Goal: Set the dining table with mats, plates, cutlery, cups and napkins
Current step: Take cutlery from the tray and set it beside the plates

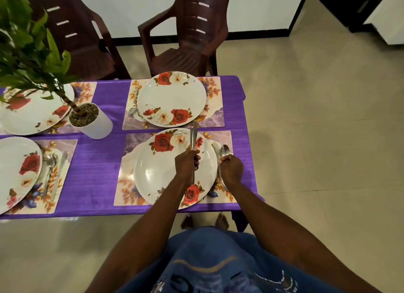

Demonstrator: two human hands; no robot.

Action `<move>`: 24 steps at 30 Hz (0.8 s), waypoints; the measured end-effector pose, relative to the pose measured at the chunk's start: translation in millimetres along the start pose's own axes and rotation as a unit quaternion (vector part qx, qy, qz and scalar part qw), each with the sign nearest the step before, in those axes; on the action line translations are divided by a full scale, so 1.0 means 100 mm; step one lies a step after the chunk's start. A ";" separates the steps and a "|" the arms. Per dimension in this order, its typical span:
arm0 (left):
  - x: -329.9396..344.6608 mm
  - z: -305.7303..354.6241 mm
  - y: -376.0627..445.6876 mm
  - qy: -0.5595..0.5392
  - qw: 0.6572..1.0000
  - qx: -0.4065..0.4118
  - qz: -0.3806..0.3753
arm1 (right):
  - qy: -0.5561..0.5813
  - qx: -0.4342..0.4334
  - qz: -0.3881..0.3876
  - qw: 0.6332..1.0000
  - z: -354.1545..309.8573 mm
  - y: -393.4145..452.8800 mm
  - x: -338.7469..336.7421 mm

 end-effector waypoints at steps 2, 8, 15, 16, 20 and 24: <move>-0.03 -0.03 -0.02 0.008 1.000 0.001 0.001 | 0.001 -0.011 0.010 1.000 -0.05 -0.02 -0.04; -0.09 0.03 0.02 0.037 0.999 0.015 -0.012 | 0.036 -0.017 0.086 0.995 -0.01 0.11 -0.39; -0.12 0.10 0.03 0.033 0.999 0.023 -0.014 | -0.003 0.000 0.049 0.999 0.19 0.25 -0.29; -0.12 0.11 0.02 0.035 0.999 0.025 -0.014 | -0.007 0.002 0.048 0.999 0.20 0.24 -0.26; -0.16 0.12 0.02 0.042 0.999 0.024 -0.010 | -0.006 0.001 0.042 0.999 0.18 0.23 -0.19; -0.19 0.11 0.03 0.041 0.999 0.019 -0.012 | -0.030 -0.017 0.034 0.999 0.09 0.19 -0.14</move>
Point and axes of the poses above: each hand's wrist, its own y-axis towards the middle knuckle, its own x-axis out of the palm, z = x × y, the point moved 9 cm from there along y, towards the middle knuckle, and after that the axes turned 1 degree about y, right-handed, at the moved point
